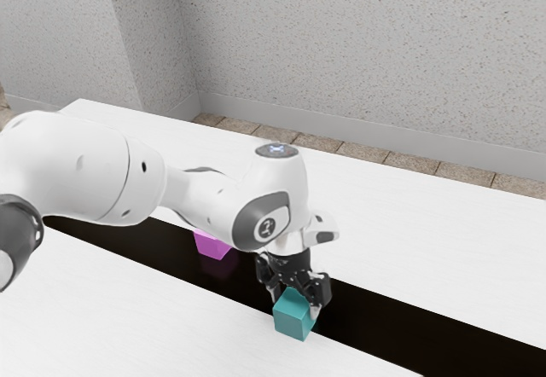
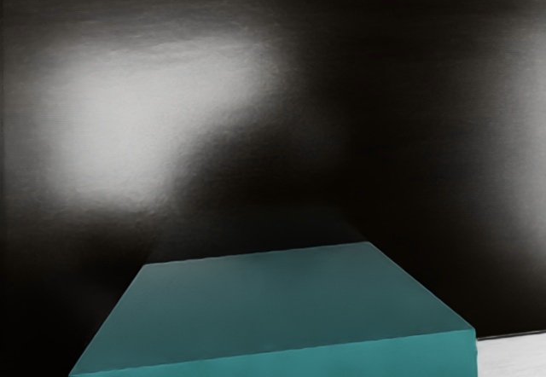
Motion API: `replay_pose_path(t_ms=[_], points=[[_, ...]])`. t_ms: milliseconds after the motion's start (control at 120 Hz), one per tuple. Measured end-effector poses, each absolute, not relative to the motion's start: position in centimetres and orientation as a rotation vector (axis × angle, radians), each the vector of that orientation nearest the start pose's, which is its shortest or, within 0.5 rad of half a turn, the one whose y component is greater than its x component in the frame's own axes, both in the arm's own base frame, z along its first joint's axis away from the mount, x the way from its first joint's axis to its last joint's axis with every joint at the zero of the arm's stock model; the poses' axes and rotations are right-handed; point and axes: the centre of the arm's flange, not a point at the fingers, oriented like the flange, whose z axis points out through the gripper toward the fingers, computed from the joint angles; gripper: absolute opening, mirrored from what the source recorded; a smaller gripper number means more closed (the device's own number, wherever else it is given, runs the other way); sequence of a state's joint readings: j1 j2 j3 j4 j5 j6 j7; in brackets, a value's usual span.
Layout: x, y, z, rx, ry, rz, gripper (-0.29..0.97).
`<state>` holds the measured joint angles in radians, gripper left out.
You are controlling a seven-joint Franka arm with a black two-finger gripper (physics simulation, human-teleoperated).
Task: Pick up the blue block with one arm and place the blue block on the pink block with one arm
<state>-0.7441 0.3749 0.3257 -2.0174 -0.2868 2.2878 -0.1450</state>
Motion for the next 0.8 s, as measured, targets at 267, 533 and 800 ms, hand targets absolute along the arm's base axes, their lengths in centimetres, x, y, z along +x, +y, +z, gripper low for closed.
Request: replay_pose_path(t_ms=[267,533,800], points=[[54.2,-25.3,26.0,-3.191,0.227,0.094,0.52],[53.7,-25.1,25.8,-3.213,0.212,0.107,0.43],[54.5,-22.9,29.1,-3.253,0.159,0.081,0.41]])
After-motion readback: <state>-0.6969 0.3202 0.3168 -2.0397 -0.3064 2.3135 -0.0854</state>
